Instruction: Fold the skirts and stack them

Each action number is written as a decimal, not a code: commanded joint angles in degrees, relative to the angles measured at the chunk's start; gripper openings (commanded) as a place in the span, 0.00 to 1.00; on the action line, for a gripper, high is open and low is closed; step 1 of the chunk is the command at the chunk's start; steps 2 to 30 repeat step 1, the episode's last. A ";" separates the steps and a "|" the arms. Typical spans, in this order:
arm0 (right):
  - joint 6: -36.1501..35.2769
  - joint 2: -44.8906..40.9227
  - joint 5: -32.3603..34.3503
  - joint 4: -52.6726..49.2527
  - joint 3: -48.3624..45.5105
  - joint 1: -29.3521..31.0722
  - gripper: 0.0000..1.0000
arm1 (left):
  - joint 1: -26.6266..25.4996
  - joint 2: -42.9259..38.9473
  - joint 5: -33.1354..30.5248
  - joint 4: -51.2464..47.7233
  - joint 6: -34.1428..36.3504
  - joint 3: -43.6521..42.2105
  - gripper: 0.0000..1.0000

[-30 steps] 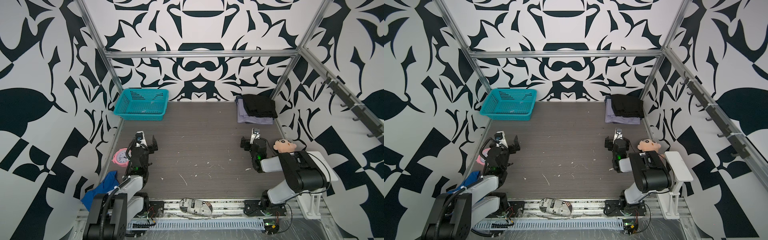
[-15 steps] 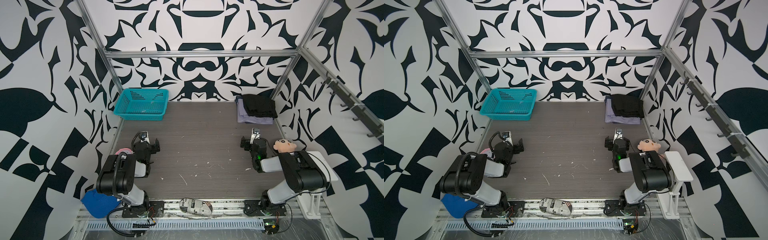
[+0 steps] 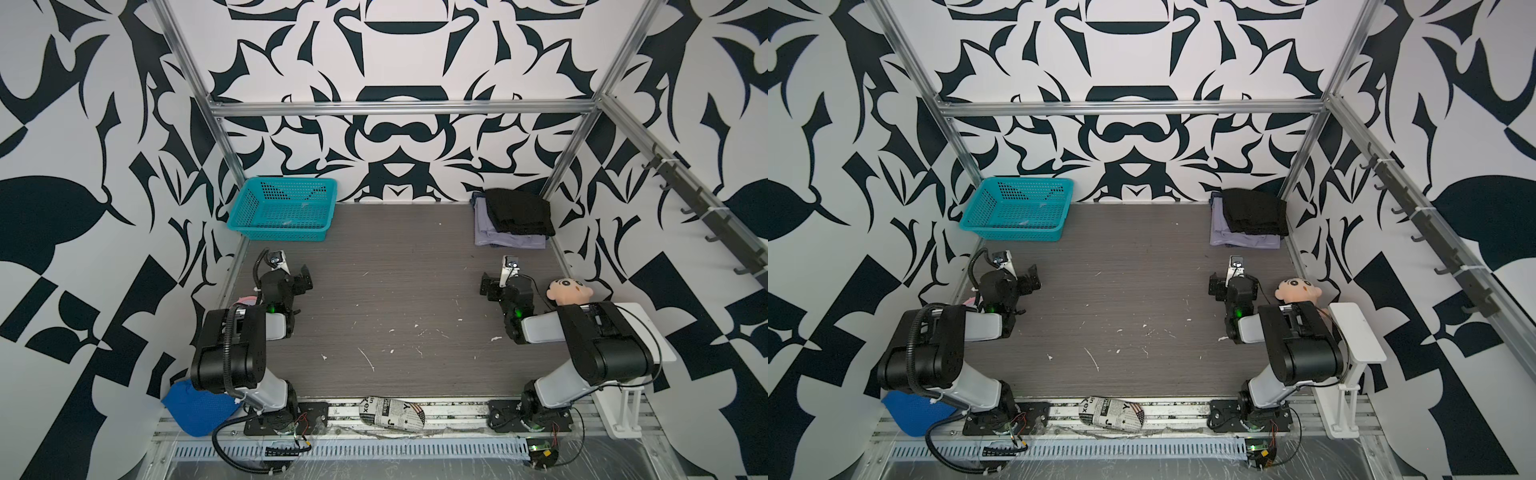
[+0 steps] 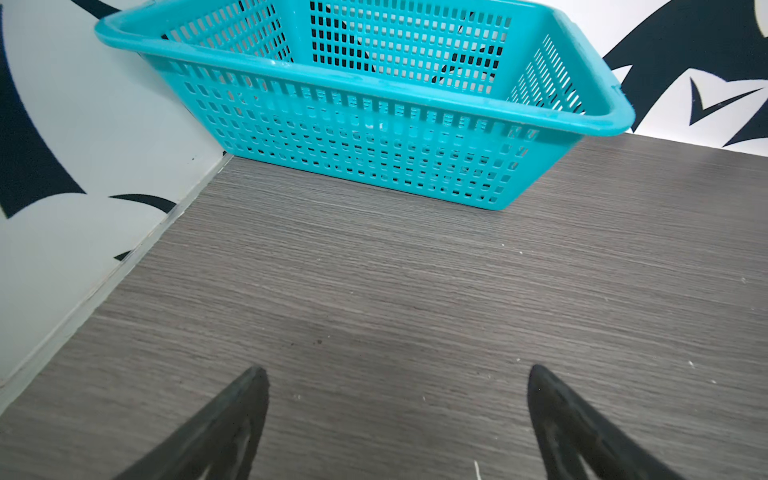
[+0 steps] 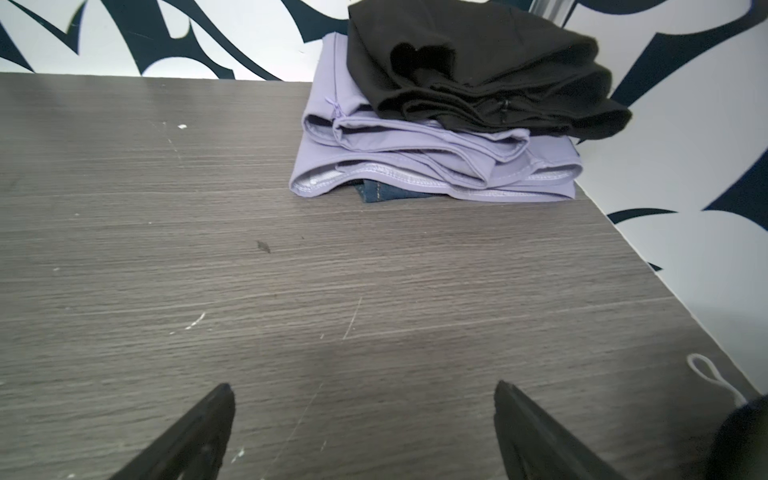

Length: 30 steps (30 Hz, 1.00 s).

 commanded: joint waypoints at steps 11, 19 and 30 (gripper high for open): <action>-0.84 -0.34 -2.21 1.19 0.99 -0.34 1.00 | -0.04 -0.47 0.59 -0.42 -0.70 -0.29 0.99; -0.84 -0.34 -2.21 1.19 0.99 -0.34 1.00 | -0.04 -0.47 0.59 -0.42 -0.70 -0.29 0.99; -0.84 -0.34 -2.21 1.19 0.99 -0.34 1.00 | -0.04 -0.47 0.59 -0.42 -0.70 -0.29 0.99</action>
